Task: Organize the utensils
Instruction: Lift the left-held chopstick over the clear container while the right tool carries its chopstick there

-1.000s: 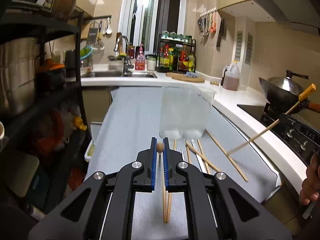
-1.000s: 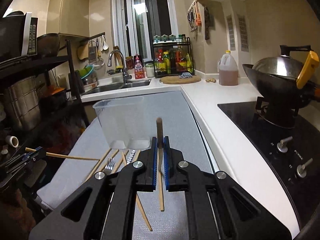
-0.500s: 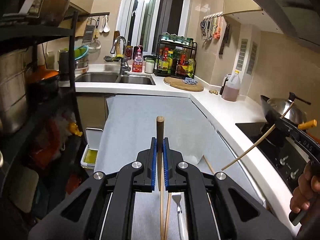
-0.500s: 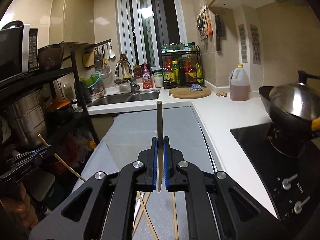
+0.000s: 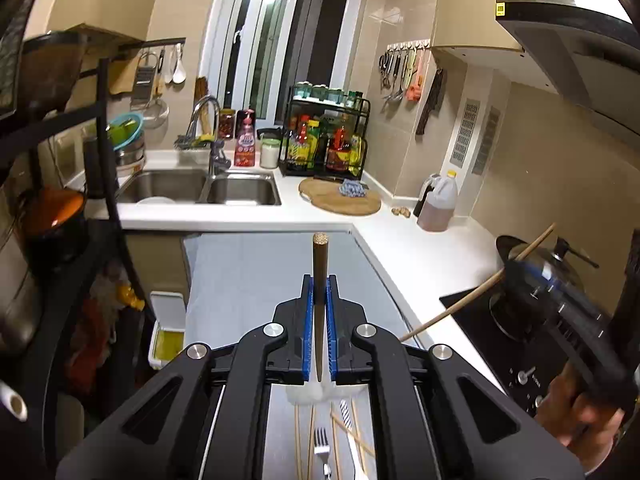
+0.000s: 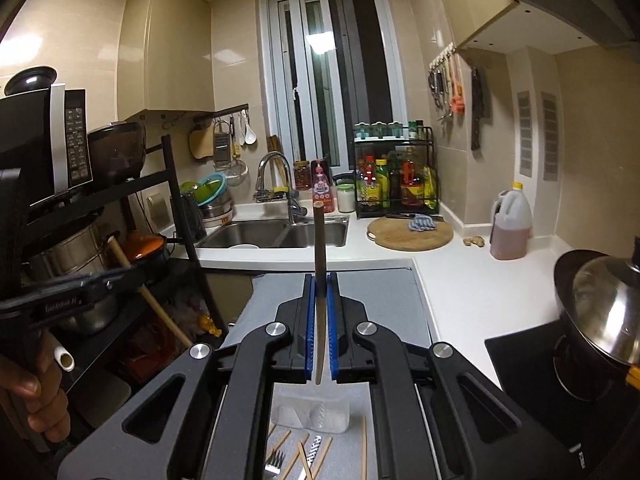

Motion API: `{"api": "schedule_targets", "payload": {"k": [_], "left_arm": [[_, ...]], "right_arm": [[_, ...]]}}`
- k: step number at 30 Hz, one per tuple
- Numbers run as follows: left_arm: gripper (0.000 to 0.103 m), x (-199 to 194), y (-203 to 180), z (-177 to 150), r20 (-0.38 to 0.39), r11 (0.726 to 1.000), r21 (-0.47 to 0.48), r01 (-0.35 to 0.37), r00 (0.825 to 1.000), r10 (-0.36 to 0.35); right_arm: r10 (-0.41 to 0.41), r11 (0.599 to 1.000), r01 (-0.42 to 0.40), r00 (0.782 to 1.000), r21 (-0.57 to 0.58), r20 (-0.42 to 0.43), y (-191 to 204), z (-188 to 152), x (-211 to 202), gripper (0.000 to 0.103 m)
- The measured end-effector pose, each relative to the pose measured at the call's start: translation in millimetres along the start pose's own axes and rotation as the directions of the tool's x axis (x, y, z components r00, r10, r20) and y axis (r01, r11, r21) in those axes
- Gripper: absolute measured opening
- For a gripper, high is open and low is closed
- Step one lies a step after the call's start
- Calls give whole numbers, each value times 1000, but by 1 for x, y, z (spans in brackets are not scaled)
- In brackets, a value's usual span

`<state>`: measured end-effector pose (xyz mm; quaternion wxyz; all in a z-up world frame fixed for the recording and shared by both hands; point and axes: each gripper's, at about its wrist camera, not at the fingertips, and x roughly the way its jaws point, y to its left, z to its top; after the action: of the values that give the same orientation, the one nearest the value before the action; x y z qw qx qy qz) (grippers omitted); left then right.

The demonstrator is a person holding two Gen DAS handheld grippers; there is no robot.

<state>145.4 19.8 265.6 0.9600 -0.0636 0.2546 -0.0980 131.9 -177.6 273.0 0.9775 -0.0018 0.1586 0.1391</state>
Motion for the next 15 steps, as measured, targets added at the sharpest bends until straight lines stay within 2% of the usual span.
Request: {"api": "schedule_targets", "payload": {"k": [3, 6, 11, 15], "left_arm": [[6, 19, -2, 8, -8, 1000, 5, -1, 1000, 1], [6, 48, 0, 6, -48, 1000, 9, -3, 999, 3], [6, 101, 8, -19, -137, 1000, -1, 2, 991, -2], [6, 123, 11, -35, -187, 1000, -6, 6, 982, -7]], "right_arm": [[12, 1000, -12, 999, 6, -30, -2, -4, 24, 6], [22, 1000, -20, 998, 23, -65, -6, -14, 48, 6], [33, 999, -28, 992, 36, -125, -11, -38, 81, 6], [29, 999, -22, 986, 45, -164, -17, -58, 96, 6]]}}
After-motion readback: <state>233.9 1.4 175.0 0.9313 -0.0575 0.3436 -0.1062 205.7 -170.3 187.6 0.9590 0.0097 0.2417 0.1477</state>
